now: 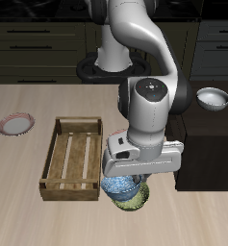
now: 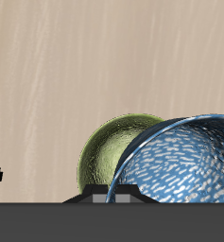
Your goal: Stack the blue bowl on the green bowl
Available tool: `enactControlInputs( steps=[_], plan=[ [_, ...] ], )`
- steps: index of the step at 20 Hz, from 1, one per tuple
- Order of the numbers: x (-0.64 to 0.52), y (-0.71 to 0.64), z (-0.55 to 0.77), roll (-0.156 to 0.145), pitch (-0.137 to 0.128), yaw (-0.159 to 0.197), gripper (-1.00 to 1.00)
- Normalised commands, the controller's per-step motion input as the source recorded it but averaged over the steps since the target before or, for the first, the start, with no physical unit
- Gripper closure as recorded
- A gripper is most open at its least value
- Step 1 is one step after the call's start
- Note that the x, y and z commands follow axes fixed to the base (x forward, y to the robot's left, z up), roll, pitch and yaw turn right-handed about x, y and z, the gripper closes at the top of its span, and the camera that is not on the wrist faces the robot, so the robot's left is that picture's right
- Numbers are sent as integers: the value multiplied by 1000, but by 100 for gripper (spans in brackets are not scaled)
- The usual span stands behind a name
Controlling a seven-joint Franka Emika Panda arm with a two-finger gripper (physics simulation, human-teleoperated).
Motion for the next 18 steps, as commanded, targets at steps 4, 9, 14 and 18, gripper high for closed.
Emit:
enactControlInputs(
  steps=[4,9,14,18],
  plan=[
    [-23,43,-346,-48,60,61,-100],
    [-66,-42,-101,26,36,-12,-100],
    [-171,55,176,21,-30,5,-100],
    [-168,-22,182,-9,-32,18,-100]
  ],
)
